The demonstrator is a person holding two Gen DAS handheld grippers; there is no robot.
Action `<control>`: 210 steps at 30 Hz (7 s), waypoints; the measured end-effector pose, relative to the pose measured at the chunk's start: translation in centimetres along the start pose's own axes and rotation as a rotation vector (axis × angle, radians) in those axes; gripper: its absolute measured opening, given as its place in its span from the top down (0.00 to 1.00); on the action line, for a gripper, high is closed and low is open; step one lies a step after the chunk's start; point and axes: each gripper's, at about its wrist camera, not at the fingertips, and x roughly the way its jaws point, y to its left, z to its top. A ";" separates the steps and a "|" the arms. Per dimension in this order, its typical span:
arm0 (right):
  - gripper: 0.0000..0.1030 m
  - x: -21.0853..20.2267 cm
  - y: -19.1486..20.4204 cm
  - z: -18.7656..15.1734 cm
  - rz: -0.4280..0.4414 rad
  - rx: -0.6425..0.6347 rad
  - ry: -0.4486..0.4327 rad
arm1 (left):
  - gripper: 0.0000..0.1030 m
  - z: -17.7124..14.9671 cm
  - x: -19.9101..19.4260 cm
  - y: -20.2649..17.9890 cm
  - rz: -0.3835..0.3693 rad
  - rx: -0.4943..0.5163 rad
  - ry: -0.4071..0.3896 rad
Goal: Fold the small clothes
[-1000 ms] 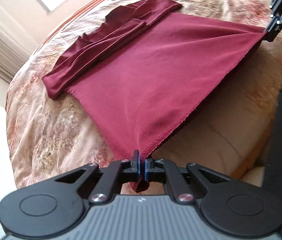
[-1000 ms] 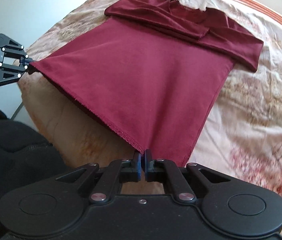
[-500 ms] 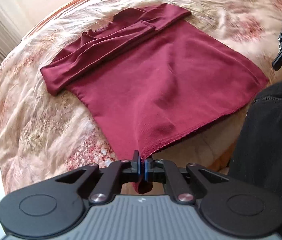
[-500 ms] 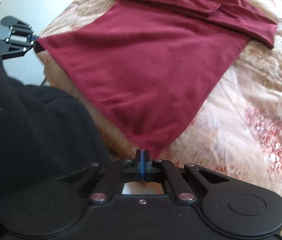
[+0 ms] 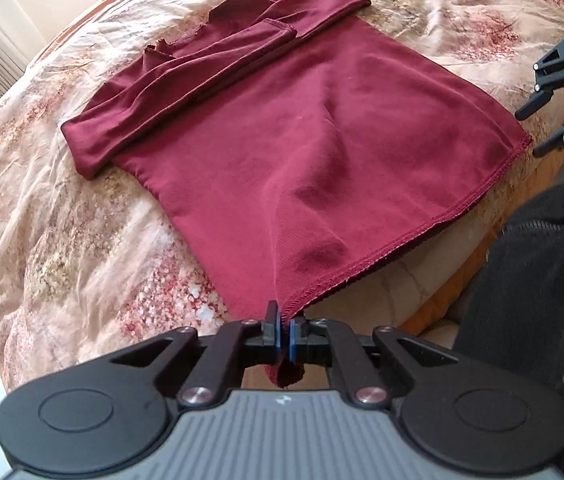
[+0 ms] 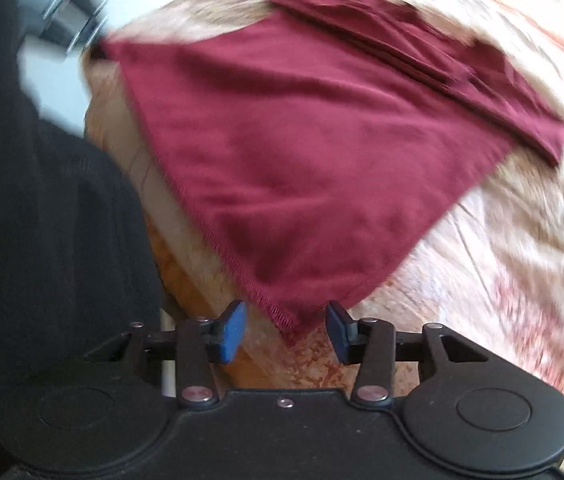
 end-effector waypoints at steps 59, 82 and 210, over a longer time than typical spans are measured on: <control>0.93 -0.4 -32.1 21.4 -0.061 0.434 -0.260 | 0.96 23.0 8.7 22.1 0.205 -0.568 -0.145; 0.37 8.4 -37.8 23.6 -0.375 0.624 -0.239 | 0.03 24.2 15.0 26.8 0.276 -0.889 -0.178; 0.01 18.4 -20.4 31.3 -0.514 0.815 -0.121 | 0.00 8.6 15.5 19.6 0.142 -0.945 -0.230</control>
